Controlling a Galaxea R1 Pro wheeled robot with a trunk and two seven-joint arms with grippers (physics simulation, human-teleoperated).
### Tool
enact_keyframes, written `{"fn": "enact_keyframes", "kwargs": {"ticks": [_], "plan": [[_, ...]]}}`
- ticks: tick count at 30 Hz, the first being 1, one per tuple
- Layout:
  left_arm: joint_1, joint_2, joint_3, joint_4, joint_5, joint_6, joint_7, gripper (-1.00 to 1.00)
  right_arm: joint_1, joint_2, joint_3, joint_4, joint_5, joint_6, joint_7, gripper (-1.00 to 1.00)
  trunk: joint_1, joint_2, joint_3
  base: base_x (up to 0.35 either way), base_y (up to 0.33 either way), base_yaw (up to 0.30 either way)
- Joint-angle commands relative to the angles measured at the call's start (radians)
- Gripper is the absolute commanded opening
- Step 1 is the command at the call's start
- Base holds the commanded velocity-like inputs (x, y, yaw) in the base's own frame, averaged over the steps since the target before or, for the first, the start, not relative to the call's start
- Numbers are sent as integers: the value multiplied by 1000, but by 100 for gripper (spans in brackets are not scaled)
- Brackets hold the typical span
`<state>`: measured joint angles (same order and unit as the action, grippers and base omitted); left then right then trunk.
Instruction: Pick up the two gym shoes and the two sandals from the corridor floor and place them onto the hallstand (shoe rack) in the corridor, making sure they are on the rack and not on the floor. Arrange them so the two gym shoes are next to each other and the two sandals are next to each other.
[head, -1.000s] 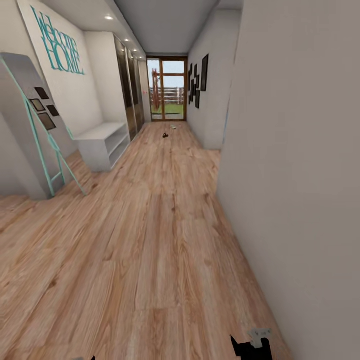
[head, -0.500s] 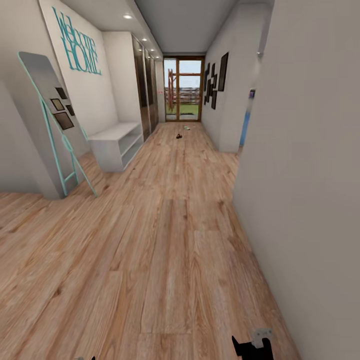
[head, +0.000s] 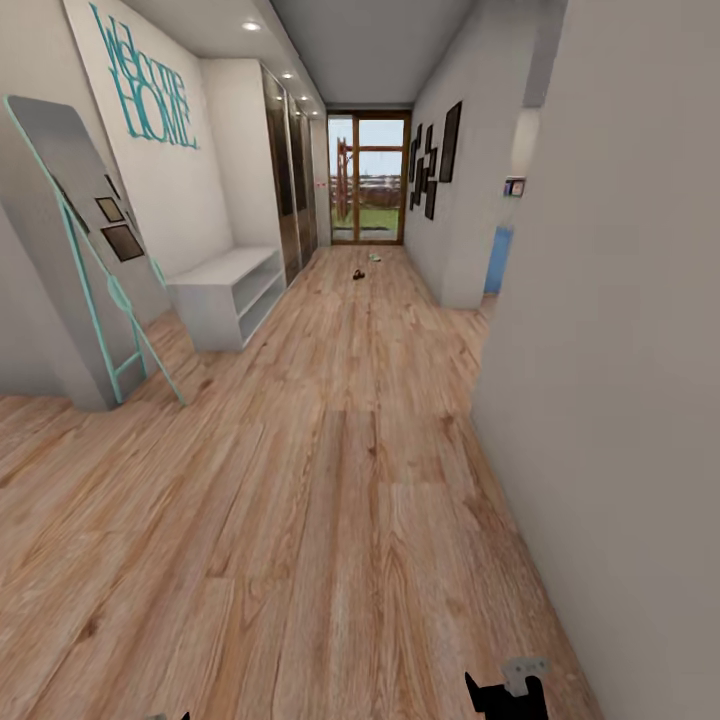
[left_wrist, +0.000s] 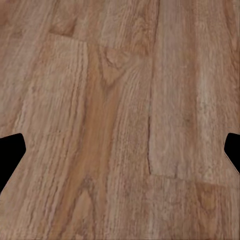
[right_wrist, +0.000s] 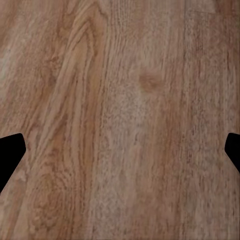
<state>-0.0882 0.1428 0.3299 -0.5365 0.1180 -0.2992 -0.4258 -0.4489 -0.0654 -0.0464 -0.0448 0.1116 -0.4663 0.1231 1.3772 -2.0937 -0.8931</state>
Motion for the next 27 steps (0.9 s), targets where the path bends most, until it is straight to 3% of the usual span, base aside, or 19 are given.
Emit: {"fn": "enact_keyframes", "kwargs": {"ticks": [1, 27], "plan": [[-1, 0, 3, 1, 9, 2, -10, 100, -1, 0, -6, 1, 10, -3, 1, 100, 0, 0, -1, 339, 0, 0], [-1, -1, 3, 1, 9, 2, -9, 100, -1, -1, -6, 1, 10, -2, 2, 100, 0, 0, -1, 339, 0, 0]]}}
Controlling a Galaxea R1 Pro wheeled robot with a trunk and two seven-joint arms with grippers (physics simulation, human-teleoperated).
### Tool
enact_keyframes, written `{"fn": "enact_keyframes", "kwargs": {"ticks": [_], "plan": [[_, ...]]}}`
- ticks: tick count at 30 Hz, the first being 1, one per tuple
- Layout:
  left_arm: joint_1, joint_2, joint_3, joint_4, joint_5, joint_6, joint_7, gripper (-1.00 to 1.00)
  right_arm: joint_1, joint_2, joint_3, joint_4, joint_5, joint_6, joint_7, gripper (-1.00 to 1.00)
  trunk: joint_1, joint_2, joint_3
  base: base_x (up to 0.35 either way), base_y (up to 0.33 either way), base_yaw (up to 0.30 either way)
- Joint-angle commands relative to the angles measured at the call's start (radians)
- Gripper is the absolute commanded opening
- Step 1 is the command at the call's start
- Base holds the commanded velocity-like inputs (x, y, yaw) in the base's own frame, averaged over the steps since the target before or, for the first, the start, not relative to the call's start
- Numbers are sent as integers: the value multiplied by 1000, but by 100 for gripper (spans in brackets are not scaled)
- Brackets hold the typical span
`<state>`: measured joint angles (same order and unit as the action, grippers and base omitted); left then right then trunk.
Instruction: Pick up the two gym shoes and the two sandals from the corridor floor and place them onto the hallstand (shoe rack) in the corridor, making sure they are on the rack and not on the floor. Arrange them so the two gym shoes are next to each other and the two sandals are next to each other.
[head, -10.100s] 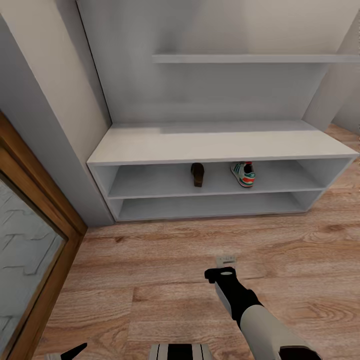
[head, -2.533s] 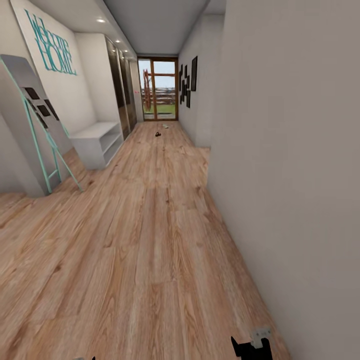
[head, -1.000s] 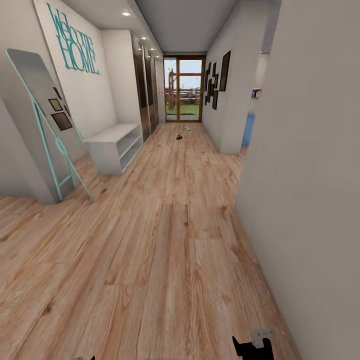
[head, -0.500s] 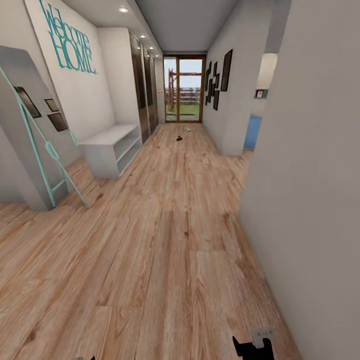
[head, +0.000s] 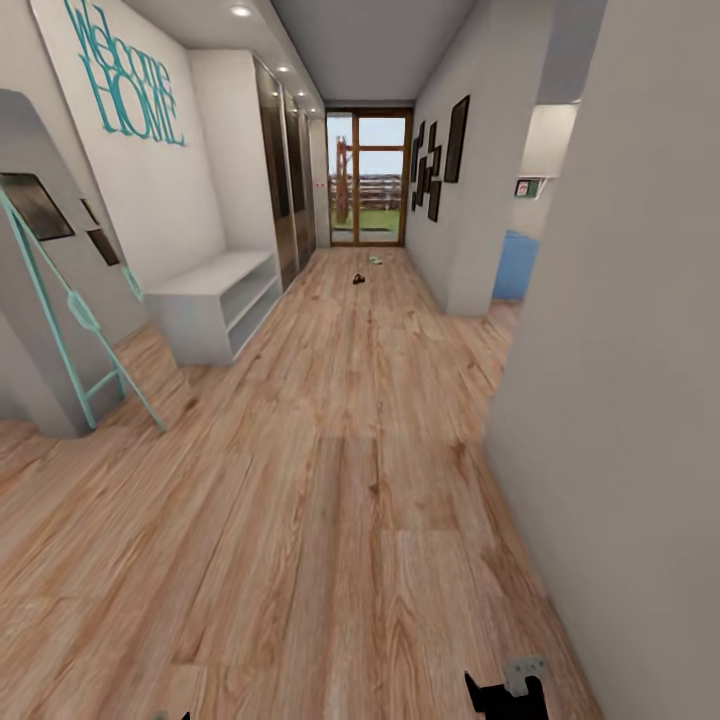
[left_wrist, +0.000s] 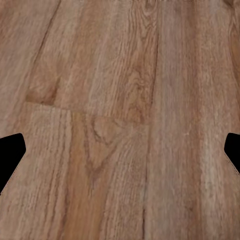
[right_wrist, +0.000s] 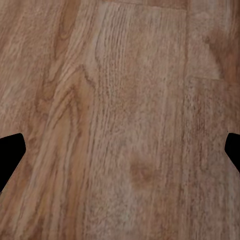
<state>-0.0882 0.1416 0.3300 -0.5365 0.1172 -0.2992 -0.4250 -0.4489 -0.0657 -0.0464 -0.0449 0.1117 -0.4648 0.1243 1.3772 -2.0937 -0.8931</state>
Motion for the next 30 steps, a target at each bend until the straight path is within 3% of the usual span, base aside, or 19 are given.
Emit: {"fn": "enact_keyframes", "kwargs": {"ticks": [1, 30], "plan": [[-1, 0, 3, 1, 9, 2, -10, 100, -1, 0, -6, 1, 10, -3, 4, 100, 0, 0, -1, 339, 0, 0], [-1, 0, 3, 3, 10, 2, -9, 100, -1, -2, -4, 0, 11, -5, 2, 100, 0, 0, -1, 339, 0, 0]]}}
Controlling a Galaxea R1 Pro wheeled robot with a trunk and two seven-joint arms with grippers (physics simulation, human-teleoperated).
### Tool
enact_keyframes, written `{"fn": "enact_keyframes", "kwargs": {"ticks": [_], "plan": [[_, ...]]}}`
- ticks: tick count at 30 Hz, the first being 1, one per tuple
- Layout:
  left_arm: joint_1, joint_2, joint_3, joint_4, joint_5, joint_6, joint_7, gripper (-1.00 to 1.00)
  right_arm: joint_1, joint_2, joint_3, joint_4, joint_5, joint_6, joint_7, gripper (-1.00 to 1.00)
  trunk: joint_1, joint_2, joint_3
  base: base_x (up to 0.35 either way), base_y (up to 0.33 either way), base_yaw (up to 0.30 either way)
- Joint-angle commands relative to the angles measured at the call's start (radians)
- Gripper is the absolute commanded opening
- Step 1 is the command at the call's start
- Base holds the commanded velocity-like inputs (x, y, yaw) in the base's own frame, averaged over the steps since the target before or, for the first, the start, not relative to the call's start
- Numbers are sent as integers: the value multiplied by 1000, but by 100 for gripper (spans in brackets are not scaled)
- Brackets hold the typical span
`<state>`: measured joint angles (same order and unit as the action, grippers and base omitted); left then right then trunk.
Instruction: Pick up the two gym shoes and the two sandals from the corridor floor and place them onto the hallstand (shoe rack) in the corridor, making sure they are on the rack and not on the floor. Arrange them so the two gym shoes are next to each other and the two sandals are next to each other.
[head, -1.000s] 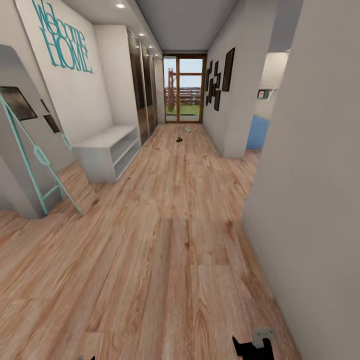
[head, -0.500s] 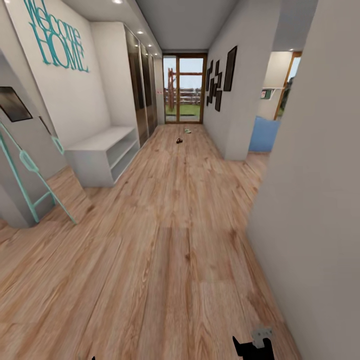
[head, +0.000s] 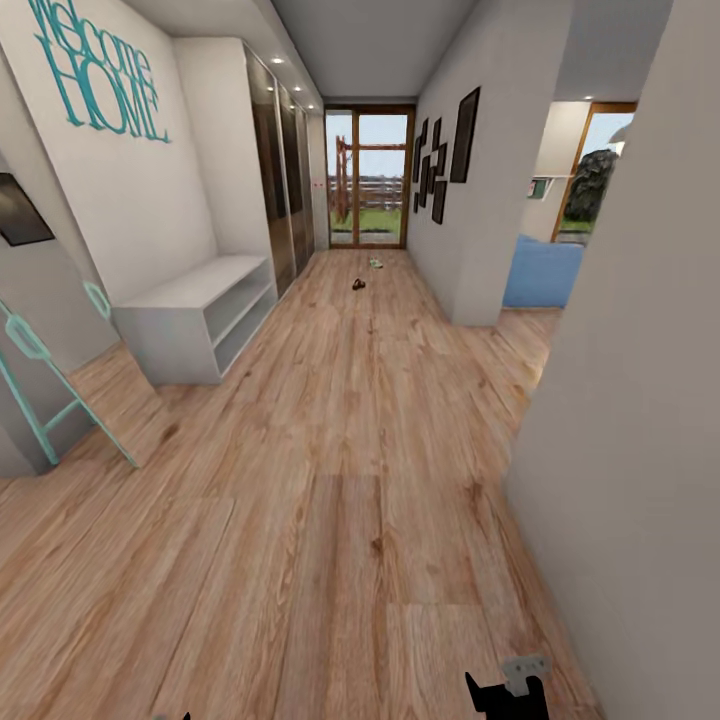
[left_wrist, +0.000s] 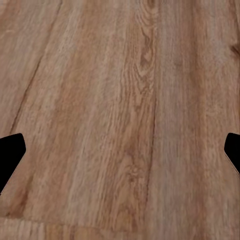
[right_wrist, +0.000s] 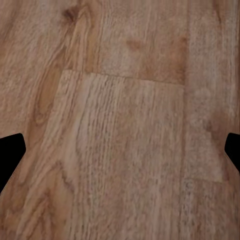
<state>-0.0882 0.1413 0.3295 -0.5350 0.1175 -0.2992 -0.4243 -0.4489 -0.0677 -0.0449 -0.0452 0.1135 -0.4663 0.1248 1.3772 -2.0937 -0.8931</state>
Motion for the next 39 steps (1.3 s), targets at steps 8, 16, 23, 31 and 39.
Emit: {"fn": "enact_keyframes", "kwargs": {"ticks": [8, 16, 23, 31, 39], "plan": [[-1, 0, 2, 1, 9, 2, -10, 100, -1, 0, -6, 2, 9, -3, 0, 100, 0, 0, -1, 340, 0, 0], [-1, 0, 2, 1, 7, 2, -9, 100, -1, 0, -6, 2, 9, -2, 0, 100, 0, 0, -1, 340, 0, 0], [-1, 0, 2, 13, 8, 2, -8, 100, -1, 0, -6, 2, 9, -3, 0, 100, 0, 0, -1, 340, 0, 0], [-1, 0, 3, 30, 8, 2, -8, 100, -1, 0, -6, 2, 9, -3, -1, 100, 0, 0, -1, 340, 0, 0], [-1, 0, 2, 28, 1, 2, -8, 100, -1, 1, -6, 2, 9, -3, -1, 100, 0, 0, -1, 340, 0, 0]]}}
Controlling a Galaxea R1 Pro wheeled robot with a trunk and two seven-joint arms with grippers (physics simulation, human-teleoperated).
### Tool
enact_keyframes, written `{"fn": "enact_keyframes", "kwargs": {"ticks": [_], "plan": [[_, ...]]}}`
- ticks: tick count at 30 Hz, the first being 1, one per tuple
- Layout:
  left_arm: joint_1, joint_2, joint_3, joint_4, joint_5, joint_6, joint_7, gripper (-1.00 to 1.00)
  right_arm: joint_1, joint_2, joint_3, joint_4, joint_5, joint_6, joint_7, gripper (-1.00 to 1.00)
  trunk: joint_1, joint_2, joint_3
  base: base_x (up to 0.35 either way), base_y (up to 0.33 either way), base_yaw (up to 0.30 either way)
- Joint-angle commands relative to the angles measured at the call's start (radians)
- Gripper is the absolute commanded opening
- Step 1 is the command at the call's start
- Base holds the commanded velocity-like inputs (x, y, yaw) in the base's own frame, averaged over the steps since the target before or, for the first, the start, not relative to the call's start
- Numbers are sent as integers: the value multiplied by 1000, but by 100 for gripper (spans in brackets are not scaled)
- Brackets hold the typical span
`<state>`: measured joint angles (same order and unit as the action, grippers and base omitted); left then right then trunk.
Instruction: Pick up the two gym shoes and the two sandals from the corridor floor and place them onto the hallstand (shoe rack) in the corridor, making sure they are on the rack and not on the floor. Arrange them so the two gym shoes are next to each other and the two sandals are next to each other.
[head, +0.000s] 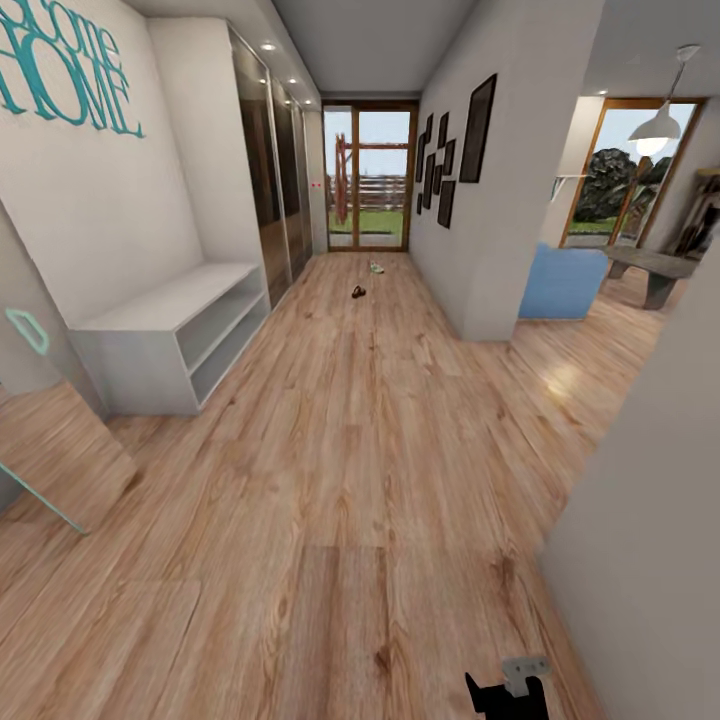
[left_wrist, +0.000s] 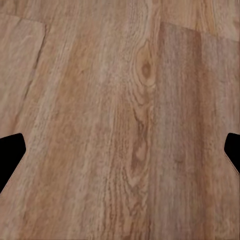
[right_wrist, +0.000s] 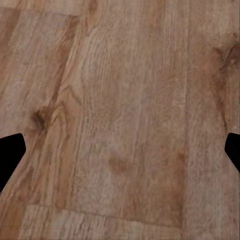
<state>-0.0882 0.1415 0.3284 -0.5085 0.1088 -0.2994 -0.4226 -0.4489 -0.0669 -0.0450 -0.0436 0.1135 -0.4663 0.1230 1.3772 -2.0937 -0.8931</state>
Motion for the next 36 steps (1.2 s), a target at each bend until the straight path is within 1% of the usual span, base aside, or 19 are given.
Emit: {"fn": "enact_keyframes", "kwargs": {"ticks": [1, 36], "plan": [[-1, 0, 3, 1, 10, 2, -10, 100, -1, 0, -6, 1, 9, -3, 1, 100, 0, 0, -1, 340, 0, 0], [-1, 1, 9, -5, 18, 2, -10, 100, -1, 0, -6, 1, 9, -3, 1, 100, 0, 0, -1, 340, 0, 0]]}}
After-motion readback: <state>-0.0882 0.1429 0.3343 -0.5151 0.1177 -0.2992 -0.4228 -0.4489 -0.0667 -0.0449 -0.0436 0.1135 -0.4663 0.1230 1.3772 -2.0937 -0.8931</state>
